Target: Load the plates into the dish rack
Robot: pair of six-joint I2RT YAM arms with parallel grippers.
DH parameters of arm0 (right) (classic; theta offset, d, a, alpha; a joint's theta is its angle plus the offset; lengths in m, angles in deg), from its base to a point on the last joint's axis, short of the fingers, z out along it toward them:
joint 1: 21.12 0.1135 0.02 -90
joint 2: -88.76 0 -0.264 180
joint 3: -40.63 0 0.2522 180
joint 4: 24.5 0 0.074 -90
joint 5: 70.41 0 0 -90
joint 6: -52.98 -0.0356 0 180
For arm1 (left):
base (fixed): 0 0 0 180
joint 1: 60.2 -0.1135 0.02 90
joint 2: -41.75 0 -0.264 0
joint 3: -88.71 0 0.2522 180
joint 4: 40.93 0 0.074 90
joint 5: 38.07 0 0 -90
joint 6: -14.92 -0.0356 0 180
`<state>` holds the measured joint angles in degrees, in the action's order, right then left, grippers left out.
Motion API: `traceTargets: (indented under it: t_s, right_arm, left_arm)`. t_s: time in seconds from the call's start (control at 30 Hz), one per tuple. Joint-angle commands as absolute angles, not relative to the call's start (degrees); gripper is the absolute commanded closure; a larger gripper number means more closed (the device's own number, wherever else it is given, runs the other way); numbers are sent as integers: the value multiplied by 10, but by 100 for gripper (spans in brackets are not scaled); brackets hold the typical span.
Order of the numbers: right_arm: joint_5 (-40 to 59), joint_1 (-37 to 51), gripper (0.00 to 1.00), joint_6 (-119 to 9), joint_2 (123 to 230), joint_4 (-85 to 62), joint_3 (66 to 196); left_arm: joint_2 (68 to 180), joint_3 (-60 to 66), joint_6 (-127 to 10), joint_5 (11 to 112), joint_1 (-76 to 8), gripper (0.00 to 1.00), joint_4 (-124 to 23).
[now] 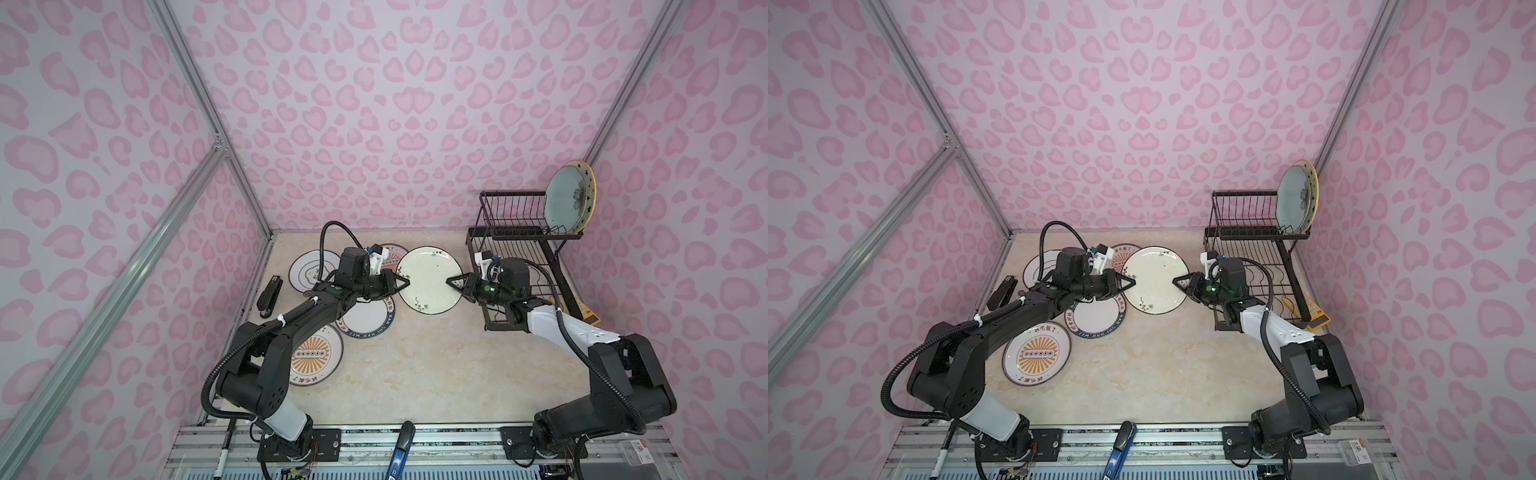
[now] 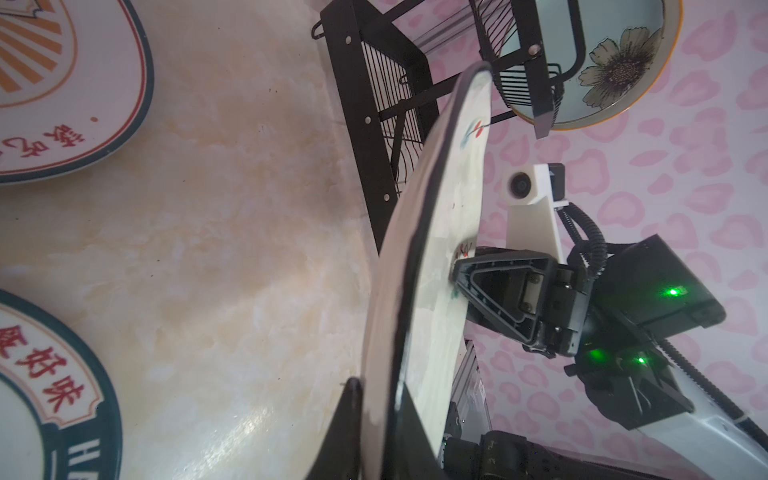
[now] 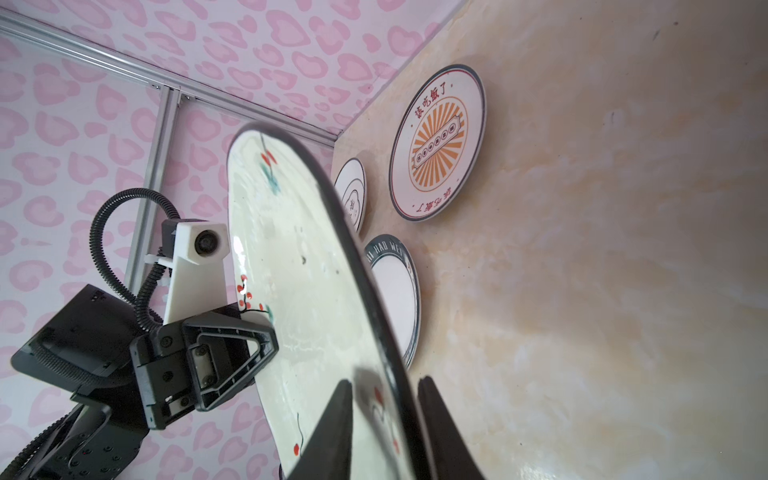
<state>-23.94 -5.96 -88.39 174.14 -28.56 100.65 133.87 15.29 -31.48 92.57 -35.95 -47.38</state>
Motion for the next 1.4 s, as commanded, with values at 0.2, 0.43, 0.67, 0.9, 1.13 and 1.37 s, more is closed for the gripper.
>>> traceTargets:
  t_s: [0.2,0.43,0.67,0.9,1.13,1.37]
  right_arm:
    - [-280,-51,86,-882,1737,-342,1014]
    - [-284,-51,100,-880,1735,-342,1016]
    - [-280,-51,100,-881,1727,-347,1013]
    - [-257,-53,100,-855,1708,-310,1017]
    - [-225,-59,100,-804,1678,-238,1041]
    - [-222,-75,100,-789,1652,-215,1058]
  left_arm:
    - [1343,154,-305,973,-359,97,-401]
    - [1343,153,-310,969,-359,90,-411]
    - [1341,153,-314,968,-360,66,-415]
    - [1335,161,-316,963,-363,54,-409]
    - [1311,154,-342,954,-364,52,-434]
    - [1281,128,-411,894,-364,50,-547]
